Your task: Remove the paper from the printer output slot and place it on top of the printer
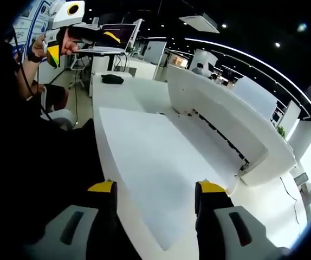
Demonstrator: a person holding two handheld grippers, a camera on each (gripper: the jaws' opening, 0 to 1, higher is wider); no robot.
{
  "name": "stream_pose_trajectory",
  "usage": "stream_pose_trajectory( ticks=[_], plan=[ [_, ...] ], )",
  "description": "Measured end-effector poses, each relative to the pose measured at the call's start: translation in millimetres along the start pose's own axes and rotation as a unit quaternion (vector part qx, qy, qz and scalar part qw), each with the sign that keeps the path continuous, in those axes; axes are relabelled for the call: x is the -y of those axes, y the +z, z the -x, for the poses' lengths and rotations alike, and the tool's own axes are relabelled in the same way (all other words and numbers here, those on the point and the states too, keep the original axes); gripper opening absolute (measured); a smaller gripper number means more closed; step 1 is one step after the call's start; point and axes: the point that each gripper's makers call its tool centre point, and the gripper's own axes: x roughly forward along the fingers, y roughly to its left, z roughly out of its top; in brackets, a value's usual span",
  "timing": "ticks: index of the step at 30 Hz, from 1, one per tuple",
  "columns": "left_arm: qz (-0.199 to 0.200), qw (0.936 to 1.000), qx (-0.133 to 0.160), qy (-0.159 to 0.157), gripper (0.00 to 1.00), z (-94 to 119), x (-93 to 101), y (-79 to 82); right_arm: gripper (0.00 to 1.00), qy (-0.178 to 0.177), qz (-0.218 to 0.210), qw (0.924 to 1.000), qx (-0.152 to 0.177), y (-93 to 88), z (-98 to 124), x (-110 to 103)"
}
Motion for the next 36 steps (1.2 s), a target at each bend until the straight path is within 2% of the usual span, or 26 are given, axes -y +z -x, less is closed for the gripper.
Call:
stream_pose_trajectory(
  ticks=[36],
  plan=[
    [-0.001,1.0,-0.001,-0.004,0.9,-1.1,2.2,-1.1,0.44,-0.011,0.006,0.9999,0.005,-1.1,0.3,4.4]
  ],
)
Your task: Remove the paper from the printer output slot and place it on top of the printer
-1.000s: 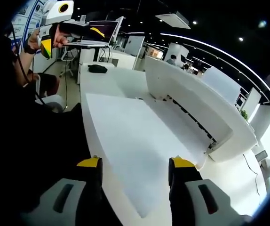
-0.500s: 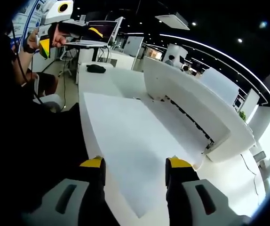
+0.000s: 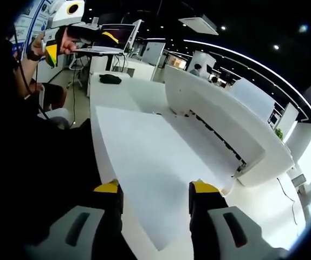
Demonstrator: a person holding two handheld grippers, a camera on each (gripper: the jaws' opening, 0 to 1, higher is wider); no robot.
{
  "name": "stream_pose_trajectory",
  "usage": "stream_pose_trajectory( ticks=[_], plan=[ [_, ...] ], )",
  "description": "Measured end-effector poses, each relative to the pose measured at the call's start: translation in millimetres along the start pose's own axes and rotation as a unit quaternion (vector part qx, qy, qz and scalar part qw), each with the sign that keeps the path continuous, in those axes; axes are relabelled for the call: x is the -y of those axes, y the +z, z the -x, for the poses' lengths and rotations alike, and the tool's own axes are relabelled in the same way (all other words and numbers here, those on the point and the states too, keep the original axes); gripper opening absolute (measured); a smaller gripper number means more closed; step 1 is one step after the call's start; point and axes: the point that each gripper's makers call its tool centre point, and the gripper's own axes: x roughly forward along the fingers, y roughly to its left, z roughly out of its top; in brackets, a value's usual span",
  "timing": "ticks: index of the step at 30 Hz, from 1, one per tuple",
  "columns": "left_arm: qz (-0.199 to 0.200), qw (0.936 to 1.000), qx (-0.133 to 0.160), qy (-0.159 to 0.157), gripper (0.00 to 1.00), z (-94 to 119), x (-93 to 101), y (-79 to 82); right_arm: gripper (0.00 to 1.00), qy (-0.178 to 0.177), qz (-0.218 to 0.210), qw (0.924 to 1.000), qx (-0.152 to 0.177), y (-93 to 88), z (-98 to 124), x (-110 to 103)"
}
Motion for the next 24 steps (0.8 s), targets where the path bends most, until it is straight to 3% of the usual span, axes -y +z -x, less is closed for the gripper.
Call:
stream_pose_trajectory(
  ticks=[24],
  plan=[
    [0.0,1.0,0.0,-0.001,0.9,0.0,0.6,0.0,0.4,-0.006,0.0,0.9999,0.011,4.7,3.1,3.1]
  ],
)
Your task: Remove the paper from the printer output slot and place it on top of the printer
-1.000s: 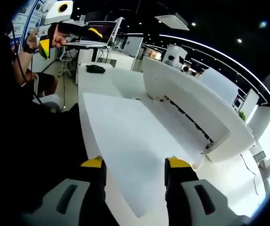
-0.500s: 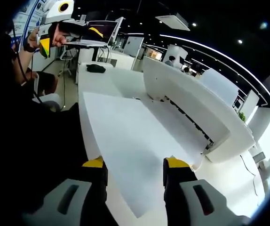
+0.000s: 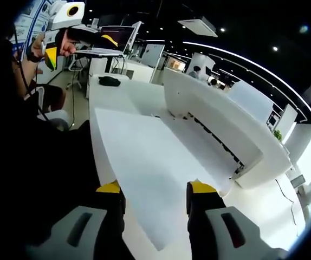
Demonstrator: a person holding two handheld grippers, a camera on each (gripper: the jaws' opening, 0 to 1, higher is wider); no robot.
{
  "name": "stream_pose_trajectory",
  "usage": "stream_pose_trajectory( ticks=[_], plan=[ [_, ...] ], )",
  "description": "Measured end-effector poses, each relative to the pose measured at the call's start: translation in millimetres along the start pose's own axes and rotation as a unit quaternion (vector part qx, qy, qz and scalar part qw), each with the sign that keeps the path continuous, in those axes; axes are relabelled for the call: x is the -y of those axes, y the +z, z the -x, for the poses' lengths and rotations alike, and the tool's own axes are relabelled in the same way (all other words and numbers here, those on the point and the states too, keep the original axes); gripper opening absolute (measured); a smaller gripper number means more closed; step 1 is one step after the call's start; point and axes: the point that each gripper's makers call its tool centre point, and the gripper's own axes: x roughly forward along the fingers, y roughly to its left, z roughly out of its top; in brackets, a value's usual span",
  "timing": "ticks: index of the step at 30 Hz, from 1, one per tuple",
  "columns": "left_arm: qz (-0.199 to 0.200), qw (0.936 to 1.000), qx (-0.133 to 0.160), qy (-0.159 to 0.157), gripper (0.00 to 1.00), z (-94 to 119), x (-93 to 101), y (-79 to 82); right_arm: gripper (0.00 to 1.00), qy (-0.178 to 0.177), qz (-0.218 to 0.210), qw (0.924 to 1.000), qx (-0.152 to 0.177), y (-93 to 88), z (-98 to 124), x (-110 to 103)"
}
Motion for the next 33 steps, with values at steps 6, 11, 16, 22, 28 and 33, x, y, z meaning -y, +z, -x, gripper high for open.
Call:
stream_pose_trajectory(
  ticks=[6,11,16,22,28,33],
  plan=[
    [0.0,1.0,-0.001,0.0,0.9,-0.2,-0.4,-0.3,0.38,-0.006,0.001,1.0,0.007,3.7,3.0,3.0],
    [0.0,1.0,-0.001,0.001,0.89,-0.2,-0.3,-0.2,0.37,-0.007,0.004,0.9999,0.008,5.0,3.3,2.9],
    [0.0,1.0,-0.002,0.001,0.89,0.0,-0.3,-0.6,0.36,-0.005,0.004,0.9999,0.01,5.5,3.5,2.6],
    [0.0,1.0,-0.002,-0.001,0.9,-0.4,0.3,-0.7,0.35,-0.006,0.0,0.9999,0.015,7.7,4.8,3.0],
    [0.001,1.0,-0.002,0.0,0.9,-0.6,0.3,-1.0,0.35,-0.005,-0.001,0.9999,0.015,7.9,5.1,2.1],
    [0.0,1.0,-0.002,-0.001,0.9,-1.0,1.2,-0.7,0.35,-0.005,-0.005,0.9998,0.02,10.2,6.9,2.2]
  ],
)
